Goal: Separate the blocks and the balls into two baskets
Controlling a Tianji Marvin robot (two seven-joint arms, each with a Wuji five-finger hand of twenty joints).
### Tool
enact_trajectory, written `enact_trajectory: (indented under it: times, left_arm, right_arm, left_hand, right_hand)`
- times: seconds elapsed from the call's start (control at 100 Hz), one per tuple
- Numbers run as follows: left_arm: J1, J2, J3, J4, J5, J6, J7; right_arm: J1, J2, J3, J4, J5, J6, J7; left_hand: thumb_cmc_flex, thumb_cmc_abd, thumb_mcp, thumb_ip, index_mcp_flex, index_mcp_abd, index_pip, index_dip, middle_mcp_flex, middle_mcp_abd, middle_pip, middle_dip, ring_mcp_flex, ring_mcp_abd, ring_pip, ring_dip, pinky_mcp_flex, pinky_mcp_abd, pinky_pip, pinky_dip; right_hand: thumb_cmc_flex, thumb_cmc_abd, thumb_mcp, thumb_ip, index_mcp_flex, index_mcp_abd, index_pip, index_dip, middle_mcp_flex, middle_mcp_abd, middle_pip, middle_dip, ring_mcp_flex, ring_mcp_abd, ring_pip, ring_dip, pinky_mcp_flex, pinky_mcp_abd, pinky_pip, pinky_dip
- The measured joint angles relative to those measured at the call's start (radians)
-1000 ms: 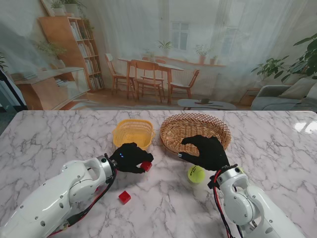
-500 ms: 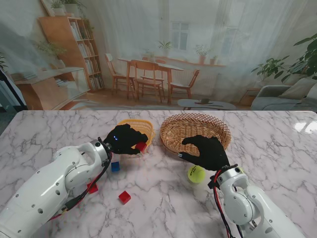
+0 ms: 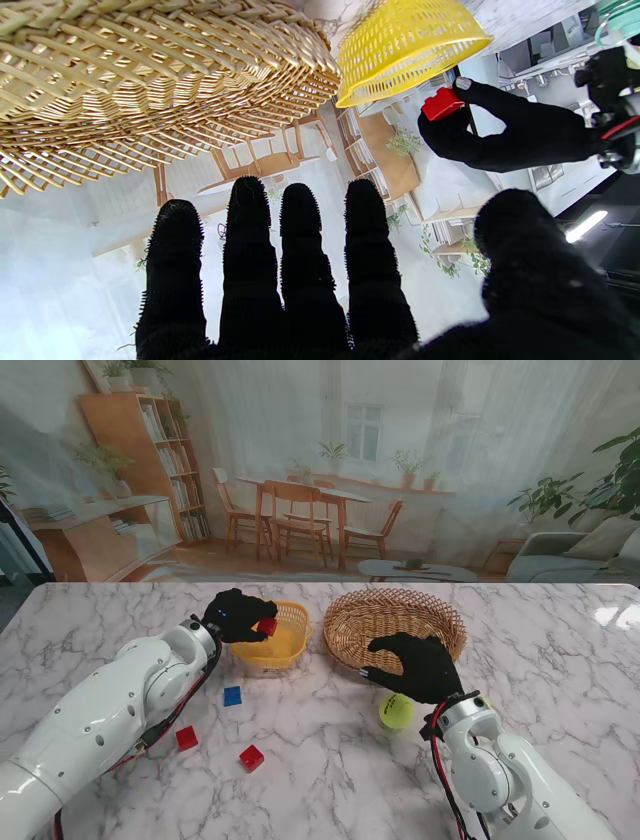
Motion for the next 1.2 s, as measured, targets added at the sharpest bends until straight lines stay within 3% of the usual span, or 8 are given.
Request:
enact_trajectory:
  times: [0.22, 0.27, 0.35, 0.46, 0.63, 0.82, 0.94, 1.2]
  left_arm:
    - [-0.032, -0.009, 0.025, 0.046, -0.028, 0.027, -0.006]
    - [-0.034, -0.01, 0.03, 0.051, -0.032, 0.031, -0.005]
    - [-0.036, -0.011, 0.033, 0.057, -0.036, 0.036, -0.006]
    - [-0.036, -0.01, 0.033, 0.05, -0.036, 0.055, -0.077]
    - [-0.026, -0.007, 0.014, 0.042, -0.017, 0.056, -0.078]
    - [0.051, 0.003, -0.105, -0.056, 0.056, -0.04, -0.086]
    - [0.102, 0.013, -0.166, -0.133, 0.099, -0.097, -0.1]
    - [0.183, 0.024, -0.258, -0.21, 0.16, -0.179, -0.114]
  right_arm:
    - [0.002, 0.0, -0.001, 0.002, 0.001, 0.001, 0.003]
    - [0.002, 0.0, -0.001, 0.002, 0.001, 0.001, 0.003]
    - [0.002, 0.0, -0.001, 0.002, 0.001, 0.001, 0.003]
    - [0.003, 0.0, -0.001, 0.003, 0.001, 0.001, 0.003]
    - [0.004, 0.0, -0.001, 0.004, 0.001, 0.001, 0.003]
    - [0.004, 0.0, -0.001, 0.004, 0.001, 0.001, 0.003]
    - [0.004, 0.0, -0.001, 0.004, 0.001, 0.001, 0.003]
    - [0.004, 0.0, -0.002, 0.005, 0.001, 0.001, 0.002]
  left_hand:
    - [0.0, 0.008, 0.0, 0.0, 0.0, 0.0, -0.01, 0.0, 0.0, 0.0, 0.0, -0.013, 0.0, 0.0, -0.001, 0.0, -0.004, 0.0, 0.0, 0.001]
    - [-0.001, 0.011, -0.001, 0.0, 0.0, 0.0, -0.026, 0.0, -0.025, 0.003, 0.023, -0.065, -0.001, 0.0, -0.001, -0.004, -0.009, 0.0, 0.0, 0.001]
    - [-0.067, 0.09, 0.004, 0.0, 0.008, 0.022, -0.183, -0.109, -0.1, 0.025, 0.037, -0.24, -0.054, 0.004, -0.042, -0.029, -0.04, 0.0, -0.014, 0.001]
    - [-0.108, 0.11, -0.04, 0.0, -0.027, 0.064, -0.41, -0.272, -0.197, 0.066, -0.043, -0.341, -0.119, 0.025, -0.105, -0.075, -0.087, 0.007, -0.045, 0.001]
    - [-0.122, 0.111, -0.041, 0.0, -0.047, 0.074, -0.49, -0.309, -0.226, 0.085, -0.099, -0.4, -0.131, 0.028, -0.122, -0.104, -0.108, 0.01, -0.058, 0.001]
    - [-0.158, 0.133, -0.046, 0.0, -0.032, 0.075, -0.494, -0.31, -0.201, 0.084, -0.1, -0.411, -0.13, 0.037, -0.145, -0.129, -0.119, 0.022, -0.065, 0.002]
    - [-0.182, 0.164, -0.052, 0.0, 0.002, 0.06, -0.495, -0.306, -0.184, 0.074, -0.122, -0.424, -0.142, 0.038, -0.213, -0.201, -0.155, 0.046, -0.158, 0.0]
    - [-0.206, 0.203, -0.062, 0.0, 0.027, 0.048, -0.495, -0.278, -0.146, 0.072, -0.138, -0.43, -0.15, 0.039, -0.253, -0.25, -0.173, 0.058, -0.214, -0.035]
  right_hand:
    - [0.0, 0.0, 0.0, 0.0, 0.0, 0.0, 0.0, 0.0, 0.0, 0.0, 0.0, 0.0, 0.0, 0.0, 0.0, 0.0, 0.0, 0.0, 0.0, 0.0]
    - [0.0, 0.0, 0.0, 0.0, 0.0, 0.0, 0.0, 0.0, 0.0, 0.0, 0.0, 0.0, 0.0, 0.0, 0.0, 0.0, 0.0, 0.0, 0.0, 0.0]
    - [0.0, 0.0, 0.0, 0.0, 0.0, 0.0, 0.0, 0.0, 0.0, 0.0, 0.0, 0.0, 0.0, 0.0, 0.0, 0.0, 0.0, 0.0, 0.0, 0.0]
    - [0.0, 0.0, 0.0, 0.0, 0.0, 0.0, 0.0, 0.0, 0.0, 0.0, 0.0, 0.0, 0.0, 0.0, 0.0, 0.0, 0.0, 0.0, 0.0, 0.0]
    - [0.0, 0.0, 0.0, 0.0, 0.0, 0.0, 0.0, 0.0, 0.0, 0.0, 0.0, 0.0, 0.0, 0.0, 0.0, 0.0, 0.0, 0.0, 0.0, 0.0]
    - [0.0, 0.0, 0.0, 0.0, 0.0, 0.0, 0.0, 0.0, 0.0, 0.0, 0.0, 0.0, 0.0, 0.0, 0.0, 0.0, 0.0, 0.0, 0.0, 0.0]
    - [0.0, 0.0, 0.0, 0.0, 0.0, 0.0, 0.0, 0.0, 0.0, 0.0, 0.0, 0.0, 0.0, 0.0, 0.0, 0.0, 0.0, 0.0, 0.0, 0.0]
    - [0.0, 0.0, 0.0, 0.0, 0.0, 0.0, 0.0, 0.0, 0.0, 0.0, 0.0, 0.0, 0.0, 0.0, 0.0, 0.0, 0.0, 0.0, 0.0, 0.0]
